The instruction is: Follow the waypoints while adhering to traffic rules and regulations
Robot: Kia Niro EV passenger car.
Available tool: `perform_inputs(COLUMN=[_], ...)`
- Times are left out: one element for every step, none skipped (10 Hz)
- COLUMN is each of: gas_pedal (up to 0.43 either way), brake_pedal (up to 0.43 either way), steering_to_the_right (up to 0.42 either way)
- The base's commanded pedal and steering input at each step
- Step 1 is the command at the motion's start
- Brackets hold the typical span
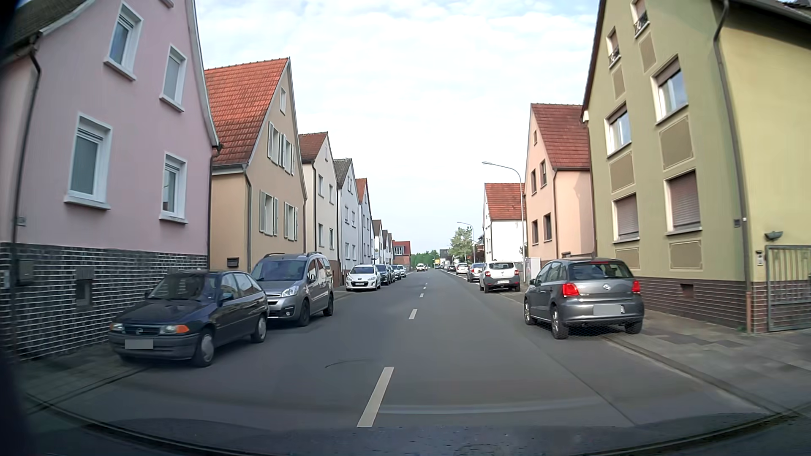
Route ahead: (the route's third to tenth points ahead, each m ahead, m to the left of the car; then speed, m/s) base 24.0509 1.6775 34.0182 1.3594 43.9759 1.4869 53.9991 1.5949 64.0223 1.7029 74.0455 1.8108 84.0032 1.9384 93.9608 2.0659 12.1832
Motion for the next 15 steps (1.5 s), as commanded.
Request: perform_inputs(gas_pedal=[0.240, 0.240, 0.240, 0.240, 0.228, 0.220, 0.220, 0.220, 0.209, 0.209, 0.209, 0.209, 0.197, 0.177, 0.169], brake_pedal=[0.000, 0.000, 0.000, 0.000, 0.000, 0.000, 0.000, 0.000, 0.000, 0.000, 0.000, 0.000, 0.000, 0.000, 0.000], steering_to_the_right=[-0.004, -0.004, -0.004, -0.004, -0.004, -0.003, -0.001, 0.001, 0.002, 0.001, 0.001, 0.001, 0.000, 0.000, 0.000])
